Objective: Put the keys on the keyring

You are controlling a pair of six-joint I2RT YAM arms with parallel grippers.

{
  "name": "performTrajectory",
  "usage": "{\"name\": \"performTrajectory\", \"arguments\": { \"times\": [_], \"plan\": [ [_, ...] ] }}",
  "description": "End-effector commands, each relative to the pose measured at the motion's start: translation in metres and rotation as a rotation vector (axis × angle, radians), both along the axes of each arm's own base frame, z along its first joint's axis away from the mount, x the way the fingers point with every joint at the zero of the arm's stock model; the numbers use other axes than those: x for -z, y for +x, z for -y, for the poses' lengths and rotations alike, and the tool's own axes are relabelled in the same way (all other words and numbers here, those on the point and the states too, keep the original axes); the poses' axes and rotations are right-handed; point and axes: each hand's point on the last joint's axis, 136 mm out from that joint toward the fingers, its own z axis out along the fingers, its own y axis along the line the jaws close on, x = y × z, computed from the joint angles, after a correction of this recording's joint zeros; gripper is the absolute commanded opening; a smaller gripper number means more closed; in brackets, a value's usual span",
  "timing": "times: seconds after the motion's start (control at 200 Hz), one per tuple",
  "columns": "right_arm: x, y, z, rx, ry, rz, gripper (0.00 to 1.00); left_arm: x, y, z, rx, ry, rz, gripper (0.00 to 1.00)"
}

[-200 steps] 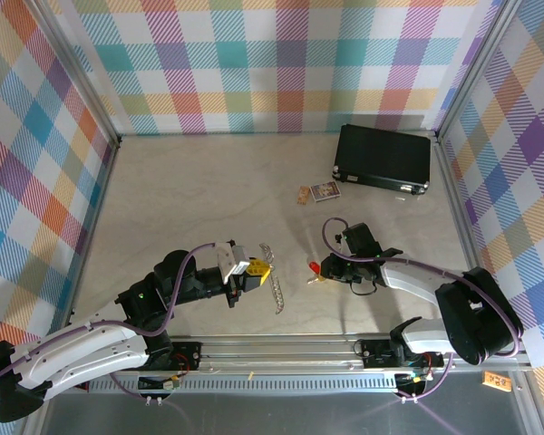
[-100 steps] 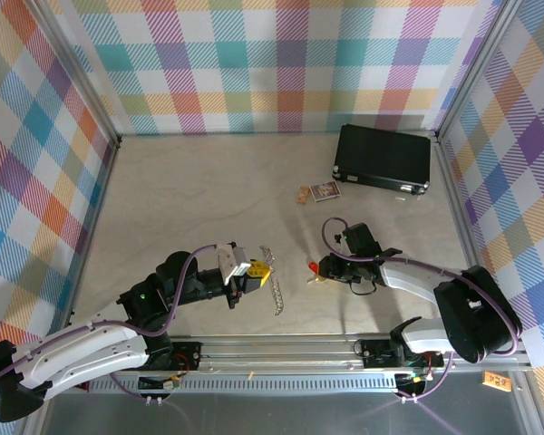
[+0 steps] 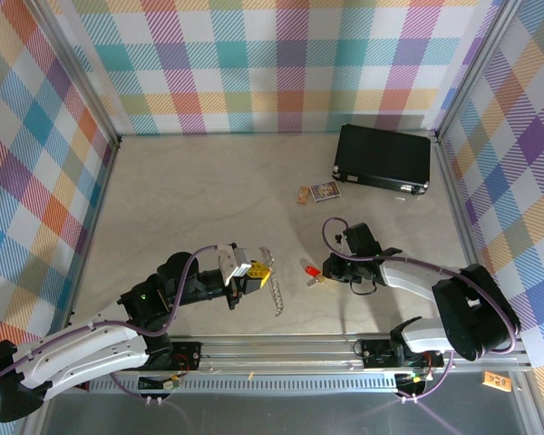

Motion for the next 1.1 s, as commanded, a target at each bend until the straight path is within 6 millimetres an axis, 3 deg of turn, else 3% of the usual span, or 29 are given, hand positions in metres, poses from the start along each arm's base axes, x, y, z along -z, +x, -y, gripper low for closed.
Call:
{"name": "performTrajectory", "arguments": {
  "times": [0.0, 0.535, 1.095],
  "plan": [
    [-0.002, 0.001, 0.001, -0.012, -0.007, 0.009, 0.09, -0.017, -0.004, 0.003, 0.021, -0.064, 0.027, 0.00],
    [-0.031, -0.006, -0.012, -0.132, 0.052, 0.077, 0.00, -0.017, -0.002, 0.004, 0.014, -0.058, 0.022, 0.00],
    [-0.017, -0.061, -0.018, -0.312, -0.192, 0.066, 0.00, -0.013, -0.002, 0.006, 0.014, -0.058, 0.013, 0.00]
  ]
}}
